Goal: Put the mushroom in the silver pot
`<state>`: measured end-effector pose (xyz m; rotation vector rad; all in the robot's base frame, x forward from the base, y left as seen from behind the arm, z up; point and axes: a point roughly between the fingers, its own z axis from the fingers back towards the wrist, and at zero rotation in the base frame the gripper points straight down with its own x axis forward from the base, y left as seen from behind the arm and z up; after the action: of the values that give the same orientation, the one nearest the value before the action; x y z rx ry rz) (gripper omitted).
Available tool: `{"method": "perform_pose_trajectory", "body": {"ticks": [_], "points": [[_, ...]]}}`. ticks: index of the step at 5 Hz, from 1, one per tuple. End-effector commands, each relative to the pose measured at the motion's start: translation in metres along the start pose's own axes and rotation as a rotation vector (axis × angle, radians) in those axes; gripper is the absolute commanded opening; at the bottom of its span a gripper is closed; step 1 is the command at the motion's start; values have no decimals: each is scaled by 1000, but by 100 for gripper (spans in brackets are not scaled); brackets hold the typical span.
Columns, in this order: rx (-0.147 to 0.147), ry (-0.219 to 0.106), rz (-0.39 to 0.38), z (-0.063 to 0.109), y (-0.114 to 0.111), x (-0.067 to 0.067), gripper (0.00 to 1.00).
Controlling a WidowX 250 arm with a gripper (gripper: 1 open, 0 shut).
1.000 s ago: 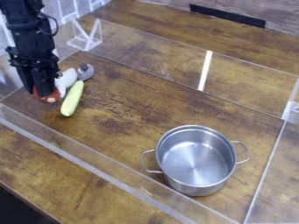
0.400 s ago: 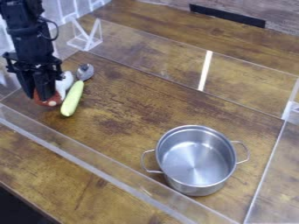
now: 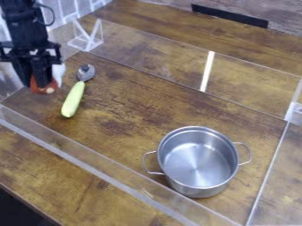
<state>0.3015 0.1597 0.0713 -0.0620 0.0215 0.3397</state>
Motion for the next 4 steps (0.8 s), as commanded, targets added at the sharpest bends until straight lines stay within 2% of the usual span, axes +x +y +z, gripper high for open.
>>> {"method": "perform_pose_trajectory", "body": {"ticks": [1, 2, 3, 4], "points": [[18, -52, 26, 12, 8, 4, 0], [22, -41, 35, 7, 10, 1, 0], [20, -72, 6, 25, 1, 5, 0], [16, -100, -55, 45, -12, 0, 0]]}}
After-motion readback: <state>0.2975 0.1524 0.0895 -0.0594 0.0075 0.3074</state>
